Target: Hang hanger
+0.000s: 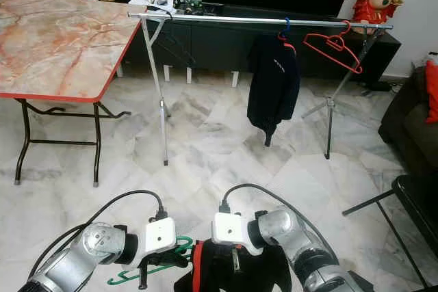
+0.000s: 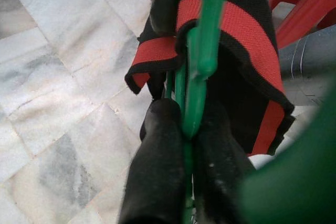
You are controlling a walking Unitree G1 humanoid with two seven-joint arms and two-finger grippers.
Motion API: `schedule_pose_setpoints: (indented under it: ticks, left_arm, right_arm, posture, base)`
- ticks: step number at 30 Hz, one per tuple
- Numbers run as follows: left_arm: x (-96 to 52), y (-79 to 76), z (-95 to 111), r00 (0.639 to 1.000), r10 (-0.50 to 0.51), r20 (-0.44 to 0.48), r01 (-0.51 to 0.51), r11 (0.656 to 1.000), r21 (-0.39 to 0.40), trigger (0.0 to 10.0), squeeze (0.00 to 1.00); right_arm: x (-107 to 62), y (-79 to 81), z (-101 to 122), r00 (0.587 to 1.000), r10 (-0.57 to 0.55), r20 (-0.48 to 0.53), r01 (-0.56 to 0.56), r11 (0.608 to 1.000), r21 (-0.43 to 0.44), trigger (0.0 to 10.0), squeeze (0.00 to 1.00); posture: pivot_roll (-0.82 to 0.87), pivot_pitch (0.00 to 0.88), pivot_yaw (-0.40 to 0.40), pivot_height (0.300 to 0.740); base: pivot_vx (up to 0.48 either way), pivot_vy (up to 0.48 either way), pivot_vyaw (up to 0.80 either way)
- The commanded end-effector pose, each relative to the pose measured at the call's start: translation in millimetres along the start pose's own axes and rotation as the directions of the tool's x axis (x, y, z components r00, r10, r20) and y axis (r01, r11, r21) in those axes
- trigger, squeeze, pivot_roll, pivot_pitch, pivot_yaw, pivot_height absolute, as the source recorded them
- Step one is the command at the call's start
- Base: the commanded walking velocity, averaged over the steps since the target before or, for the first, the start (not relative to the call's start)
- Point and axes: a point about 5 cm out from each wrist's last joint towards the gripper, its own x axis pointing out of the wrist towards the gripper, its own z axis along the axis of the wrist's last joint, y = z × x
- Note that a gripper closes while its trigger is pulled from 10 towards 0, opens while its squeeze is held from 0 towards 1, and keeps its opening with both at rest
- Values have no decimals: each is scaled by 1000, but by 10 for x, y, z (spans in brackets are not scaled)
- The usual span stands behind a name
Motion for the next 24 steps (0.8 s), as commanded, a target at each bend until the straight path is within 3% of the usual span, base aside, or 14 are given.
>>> schedule_pose_setpoints:
  ticks: [1,11,16,24]
  left_arm:
    - [21,-13,-26,1000,-14,-18,14,1000,0,0,0]
    - [16,-5,-23,1000,-14,-18,14,1000,4,0,0]
    - [16,-6,-23,1000,-14,-16,14,1000,1,0,0]
    - [11,-5,-28,1000,-16,-12,16,1000,-4,0,0]
  right_arm:
    - [-61,-120,112,998,-50,45,51,999,-18,10000,0]
    - [-63,-134,123,997,-62,53,62,998,-11,10000,0]
    - [-79,-150,112,989,-113,92,110,993,37,10000,0]
    - [-101,-28,17,990,-39,134,27,995,92,10000,0]
  posture:
    - [101,60,-93,740]
    - [101,59,-91,740]
    - [102,59,-93,740]
    - [105,57,-91,740]
  base:
    - [0,0,0]
    - [0,0,0]
    - [0,0,0]
    - [0,0,0]
